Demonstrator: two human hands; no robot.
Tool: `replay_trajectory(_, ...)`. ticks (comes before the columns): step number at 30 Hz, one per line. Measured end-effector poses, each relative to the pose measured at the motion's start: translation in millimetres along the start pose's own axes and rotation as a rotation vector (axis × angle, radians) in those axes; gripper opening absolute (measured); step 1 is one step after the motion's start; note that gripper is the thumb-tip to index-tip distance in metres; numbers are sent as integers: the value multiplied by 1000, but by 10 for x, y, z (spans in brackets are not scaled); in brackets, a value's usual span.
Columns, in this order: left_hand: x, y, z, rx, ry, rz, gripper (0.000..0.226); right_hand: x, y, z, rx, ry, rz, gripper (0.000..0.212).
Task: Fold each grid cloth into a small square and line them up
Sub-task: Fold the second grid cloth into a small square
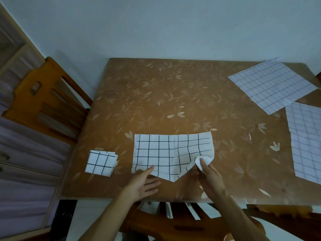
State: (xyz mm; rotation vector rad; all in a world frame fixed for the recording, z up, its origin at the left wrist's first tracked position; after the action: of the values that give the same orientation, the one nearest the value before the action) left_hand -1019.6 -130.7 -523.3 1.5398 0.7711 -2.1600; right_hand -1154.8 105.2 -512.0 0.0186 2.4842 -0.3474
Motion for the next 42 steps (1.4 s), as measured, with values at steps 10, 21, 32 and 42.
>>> replay_trajectory(10,95,-495,-51,-6,-65,-59,30,-259,-261,207,6,-159,-264,20)
replay_trajectory(21,-21,-129,423,171,-228,22,24,-270,27,126,-148,-135,-259,36)
replay_trajectory(32,-56,169,477,94,-314,112,64,-125,103,-208,-410,43,-87,37)
replay_trajectory(42,-280,-125,391,1388,-1126,535,63,-216,-50,-250,-190,27,-54,46)
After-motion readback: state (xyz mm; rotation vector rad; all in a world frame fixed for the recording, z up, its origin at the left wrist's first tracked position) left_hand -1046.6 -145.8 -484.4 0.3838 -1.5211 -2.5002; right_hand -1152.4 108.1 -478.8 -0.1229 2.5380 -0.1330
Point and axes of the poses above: each hand's wrist, its own x-axis towards the middle knuckle, its own y-axis out of the back of the hand, z = x × y, the point moved 9 cm from there along x, towards the middle knuckle, and after that the axes turned 7 degrees about y, right-handed, at the moved point
